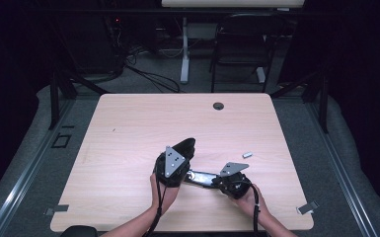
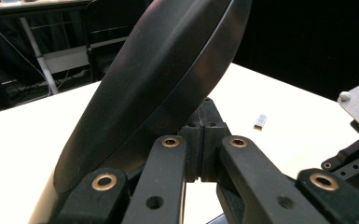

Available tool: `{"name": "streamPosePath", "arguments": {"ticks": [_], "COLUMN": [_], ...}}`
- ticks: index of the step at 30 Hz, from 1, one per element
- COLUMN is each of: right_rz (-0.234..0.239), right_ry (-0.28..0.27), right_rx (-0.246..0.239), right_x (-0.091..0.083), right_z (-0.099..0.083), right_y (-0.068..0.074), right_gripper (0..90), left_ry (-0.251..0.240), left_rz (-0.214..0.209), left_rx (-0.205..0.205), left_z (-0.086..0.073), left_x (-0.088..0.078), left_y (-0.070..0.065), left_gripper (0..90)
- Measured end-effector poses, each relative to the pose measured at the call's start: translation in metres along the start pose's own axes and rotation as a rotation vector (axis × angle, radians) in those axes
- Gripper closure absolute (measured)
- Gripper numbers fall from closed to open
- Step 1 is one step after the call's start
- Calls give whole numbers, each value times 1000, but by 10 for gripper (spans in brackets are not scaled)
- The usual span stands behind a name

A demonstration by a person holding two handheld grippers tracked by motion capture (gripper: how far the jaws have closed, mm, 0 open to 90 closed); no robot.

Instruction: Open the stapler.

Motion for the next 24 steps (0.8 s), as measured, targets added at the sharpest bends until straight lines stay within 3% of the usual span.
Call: {"name": "streamPosePath", "arguments": {"ticks": [13, 24], "right_rz": [12, 43], "right_ry": [-6, 11], "right_rx": [12, 38], "right_x": [1, 1], "right_z": [0, 0], "right_y": [-1, -3], "right_gripper": [900, 900], "left_ry": [21, 38], "left_rz": [9, 19], "left_rx": [-50, -56], "left_z": [10, 15], "left_x": [-14, -21], "left_y": [20, 35], "left_gripper": [900, 900]}}
Point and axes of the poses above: each handheld gripper's, and its own axes: x roughly forward along the jaws, z roughly out of its top, y roughly to its left, the point moved 8 cm from there along x, roughly forward along the jaws, and after that the axes turned 4 degrees about -z, right-handed, at the moved point
